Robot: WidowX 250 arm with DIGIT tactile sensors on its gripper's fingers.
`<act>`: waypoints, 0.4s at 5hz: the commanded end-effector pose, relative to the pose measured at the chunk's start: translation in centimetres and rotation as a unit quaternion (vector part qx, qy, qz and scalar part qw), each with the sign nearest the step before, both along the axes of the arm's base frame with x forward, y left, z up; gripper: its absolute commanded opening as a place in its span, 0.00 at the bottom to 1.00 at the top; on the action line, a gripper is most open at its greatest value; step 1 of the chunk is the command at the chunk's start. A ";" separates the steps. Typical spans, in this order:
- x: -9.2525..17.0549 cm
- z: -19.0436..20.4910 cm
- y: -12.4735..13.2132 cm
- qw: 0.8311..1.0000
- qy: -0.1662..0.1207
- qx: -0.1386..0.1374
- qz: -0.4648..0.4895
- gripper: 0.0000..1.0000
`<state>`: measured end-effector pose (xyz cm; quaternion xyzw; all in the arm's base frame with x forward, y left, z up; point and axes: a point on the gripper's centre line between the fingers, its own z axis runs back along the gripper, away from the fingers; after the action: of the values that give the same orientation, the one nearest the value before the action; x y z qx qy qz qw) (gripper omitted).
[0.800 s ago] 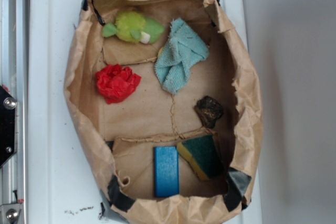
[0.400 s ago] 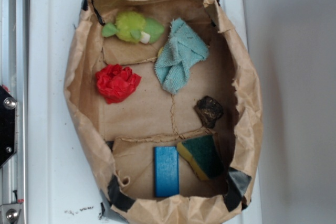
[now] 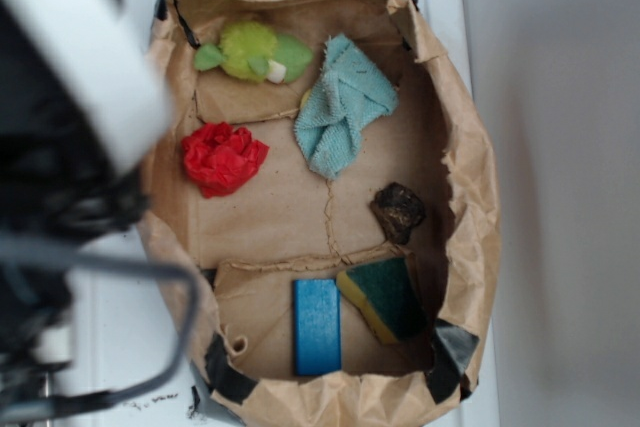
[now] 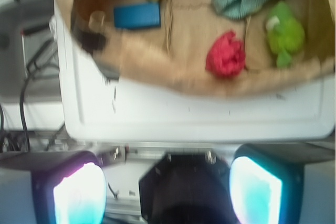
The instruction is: Grab the green animal.
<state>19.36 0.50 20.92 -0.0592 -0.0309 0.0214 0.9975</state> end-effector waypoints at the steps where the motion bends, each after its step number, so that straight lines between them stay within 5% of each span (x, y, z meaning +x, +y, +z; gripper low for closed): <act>1: 5.0 -3.1 6.0 0.998 -0.025 0.056 0.026 1.00; 2: 6.4 -4.2 7.1 0.996 -0.022 0.050 0.074 1.00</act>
<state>25.51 6.38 15.05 -0.0164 -0.0315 0.0786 0.9963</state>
